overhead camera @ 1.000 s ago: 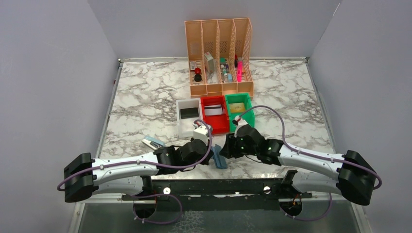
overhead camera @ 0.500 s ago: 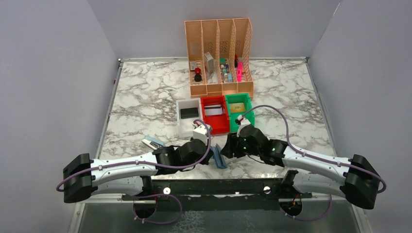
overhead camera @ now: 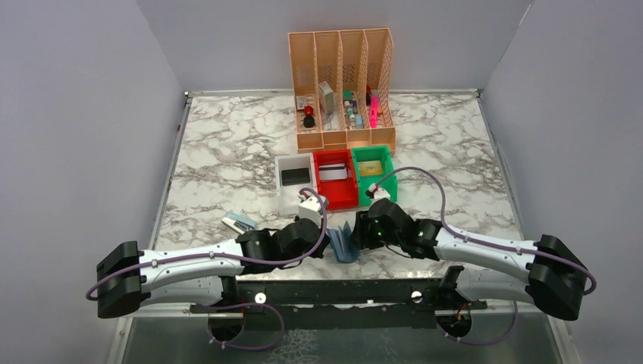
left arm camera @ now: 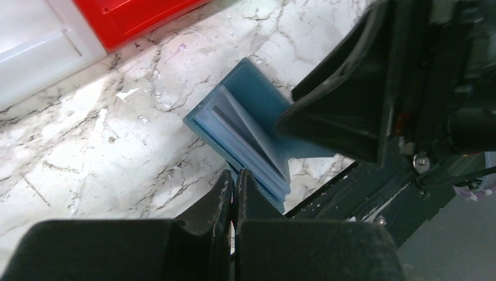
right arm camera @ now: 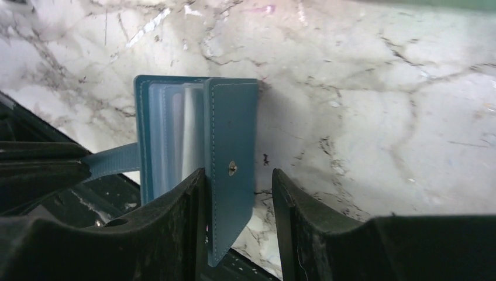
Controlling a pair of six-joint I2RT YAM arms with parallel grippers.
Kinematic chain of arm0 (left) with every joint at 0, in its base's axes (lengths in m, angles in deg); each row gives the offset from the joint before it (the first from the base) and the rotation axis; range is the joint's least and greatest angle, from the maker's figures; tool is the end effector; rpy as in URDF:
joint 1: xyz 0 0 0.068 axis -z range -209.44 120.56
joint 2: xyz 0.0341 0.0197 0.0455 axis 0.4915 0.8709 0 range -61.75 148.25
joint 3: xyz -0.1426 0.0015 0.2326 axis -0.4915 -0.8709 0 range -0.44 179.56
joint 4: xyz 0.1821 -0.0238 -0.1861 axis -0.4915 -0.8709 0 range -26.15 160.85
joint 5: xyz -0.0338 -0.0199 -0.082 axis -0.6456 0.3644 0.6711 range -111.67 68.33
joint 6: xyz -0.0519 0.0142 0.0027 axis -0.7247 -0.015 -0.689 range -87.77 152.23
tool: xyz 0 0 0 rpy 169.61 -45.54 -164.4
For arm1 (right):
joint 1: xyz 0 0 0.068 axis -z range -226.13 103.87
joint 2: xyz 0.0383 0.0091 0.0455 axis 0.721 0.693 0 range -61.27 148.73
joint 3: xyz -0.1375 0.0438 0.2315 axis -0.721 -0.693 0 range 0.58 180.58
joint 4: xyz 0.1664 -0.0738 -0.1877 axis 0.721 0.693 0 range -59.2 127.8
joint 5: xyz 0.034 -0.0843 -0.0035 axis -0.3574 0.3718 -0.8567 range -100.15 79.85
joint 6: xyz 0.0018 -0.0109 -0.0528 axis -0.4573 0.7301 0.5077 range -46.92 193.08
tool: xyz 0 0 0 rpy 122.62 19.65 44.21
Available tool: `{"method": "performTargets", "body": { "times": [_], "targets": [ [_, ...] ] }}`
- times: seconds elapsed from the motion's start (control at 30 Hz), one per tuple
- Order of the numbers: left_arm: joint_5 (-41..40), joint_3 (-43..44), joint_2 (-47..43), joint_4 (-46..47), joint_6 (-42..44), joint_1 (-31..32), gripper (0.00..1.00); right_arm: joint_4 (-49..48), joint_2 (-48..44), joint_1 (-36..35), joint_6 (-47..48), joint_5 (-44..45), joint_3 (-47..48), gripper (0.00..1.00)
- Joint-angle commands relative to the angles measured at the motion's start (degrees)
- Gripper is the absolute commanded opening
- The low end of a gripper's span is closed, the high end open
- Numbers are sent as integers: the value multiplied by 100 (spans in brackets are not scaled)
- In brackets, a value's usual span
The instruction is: Take the credit cards out of the card holder
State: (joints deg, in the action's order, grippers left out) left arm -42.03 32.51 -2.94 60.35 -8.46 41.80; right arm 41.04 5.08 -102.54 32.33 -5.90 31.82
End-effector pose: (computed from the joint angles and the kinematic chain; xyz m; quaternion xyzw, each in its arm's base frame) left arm 0.0812 -0.2009 0.2229 0.1545 0.8683 -0.2798 0.3793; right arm 0.1272 0.1869 0.1856 -0.1119 0.9177 0.2620 0.2769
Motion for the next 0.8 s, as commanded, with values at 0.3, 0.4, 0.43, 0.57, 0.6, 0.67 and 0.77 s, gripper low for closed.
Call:
{"method": "performTargets", "body": {
  "times": [0.3, 0.4, 0.43, 0.57, 0.6, 0.67, 0.77],
  "targets": [
    [-949, -894, -634, -627, -673, -38, 0, -1, -15, -12, -894, 951, -759, 46],
    [-993, -1087, -632, -624, -887, -47, 0, 54, 264, -20, -1115, 1003, -852, 45],
    [-988, -1130, -626, -600, -929, -49, 0, 102, 301, -20, -1153, 1040, -854, 45],
    [-976, -1146, -639, -568, -946, -49, 0, 543, 171, -19, -1112, 1341, -631, 47],
    [-978, -1124, -647, -568, -915, -49, 0, 645, 77, -20, -1070, 1372, -556, 48],
    [-979, -1072, -688, -554, -849, -49, 0, 691, -186, -20, -802, 1217, -431, 50],
    [-922, -975, -765, -491, -702, -49, 0, 423, -627, -20, -324, 646, -314, 54]
  ]
}}
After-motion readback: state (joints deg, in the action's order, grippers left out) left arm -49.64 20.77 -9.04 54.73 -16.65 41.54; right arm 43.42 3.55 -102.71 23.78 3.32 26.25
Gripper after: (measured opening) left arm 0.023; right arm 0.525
